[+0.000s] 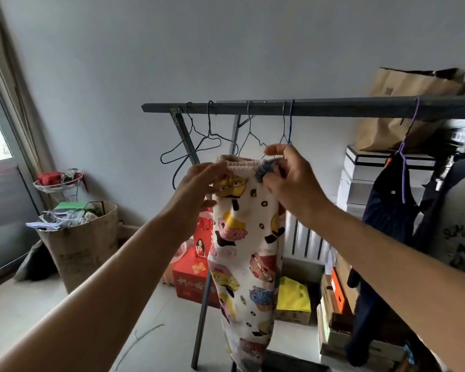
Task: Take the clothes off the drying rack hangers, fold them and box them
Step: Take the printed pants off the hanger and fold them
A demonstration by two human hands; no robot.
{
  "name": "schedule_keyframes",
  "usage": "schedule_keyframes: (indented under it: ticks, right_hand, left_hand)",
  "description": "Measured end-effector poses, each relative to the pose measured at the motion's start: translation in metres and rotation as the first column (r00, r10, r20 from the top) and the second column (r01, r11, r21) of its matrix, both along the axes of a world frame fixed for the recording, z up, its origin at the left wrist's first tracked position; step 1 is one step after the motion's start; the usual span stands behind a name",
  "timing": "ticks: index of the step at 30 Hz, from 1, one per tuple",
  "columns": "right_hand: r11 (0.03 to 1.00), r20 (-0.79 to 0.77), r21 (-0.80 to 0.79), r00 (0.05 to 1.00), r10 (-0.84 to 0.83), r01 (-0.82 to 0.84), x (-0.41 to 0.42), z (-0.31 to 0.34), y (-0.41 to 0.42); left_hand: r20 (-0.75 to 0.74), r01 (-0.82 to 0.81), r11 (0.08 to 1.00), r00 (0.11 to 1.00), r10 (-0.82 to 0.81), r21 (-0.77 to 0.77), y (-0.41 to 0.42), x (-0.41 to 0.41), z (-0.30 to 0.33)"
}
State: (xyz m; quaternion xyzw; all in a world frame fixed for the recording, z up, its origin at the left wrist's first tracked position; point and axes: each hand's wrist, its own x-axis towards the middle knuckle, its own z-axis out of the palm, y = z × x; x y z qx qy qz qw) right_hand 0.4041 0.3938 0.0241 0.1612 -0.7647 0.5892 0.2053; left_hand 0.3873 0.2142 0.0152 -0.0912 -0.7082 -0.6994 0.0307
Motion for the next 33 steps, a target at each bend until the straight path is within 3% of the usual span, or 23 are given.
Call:
schedule_keyframes:
  ticks: [3, 5, 10, 14, 18, 20, 24, 29, 33]
  right_hand:
    - [0.985, 0.025, -0.135, 0.994, 0.108, -0.104, -0.004, 0.017, 0.016]
    - [0.974, 0.040, -0.163, 0.986, 0.163, -0.154, -0.004, 0.029, 0.024]
    - [0.932, 0.076, -0.222, 0.948, 0.308, -0.285, 0.007, 0.042, 0.061]
    - [0.868, 0.318, -0.191, 0.807, 0.497, -0.458, 0.021, -0.001, 0.099]
    - [0.857, 0.395, -0.326, 0.767, 0.507, -0.399, 0.038, -0.040, 0.110]
    - [0.853, 0.372, -0.398, 0.790, 0.487, -0.338, 0.042, -0.040, 0.113]
    - [0.835, 0.283, -0.482, 0.856, 0.434, -0.265, 0.049, -0.018, 0.120]
    - [0.810, 0.236, -0.541, 0.883, 0.406, -0.228, 0.051, 0.005, 0.132]
    - [0.847, 0.242, -0.518, 0.929, 0.280, -0.121, 0.048, 0.016, 0.140]
  left_hand:
    - [-0.155, 0.092, 0.968, 0.979, -0.131, -0.235, -0.007, -0.010, -0.014]
    - [-0.169, 0.212, 0.942, 0.951, -0.261, -0.261, -0.003, -0.011, -0.010]
    - [-0.176, 0.378, 0.926, 0.910, -0.376, -0.023, 0.023, -0.011, 0.021]
    - [-0.128, 0.418, 0.905, 0.904, -0.407, 0.077, 0.049, -0.009, 0.046]
    - [-0.032, 0.397, 0.908, 0.918, -0.396, 0.132, 0.071, -0.010, 0.063]
    - [0.035, 0.427, 0.885, 0.897, -0.440, 0.186, 0.079, -0.016, 0.063]
    - [0.051, 0.609, 0.686, 0.732, -0.679, 0.398, 0.086, -0.027, 0.040]
    - [-0.058, 0.740, 0.261, 0.375, -0.925, 0.619, 0.104, -0.021, -0.009]
    - [-0.072, 0.791, 0.195, 0.287, -0.955, 0.580, 0.109, -0.011, -0.030]
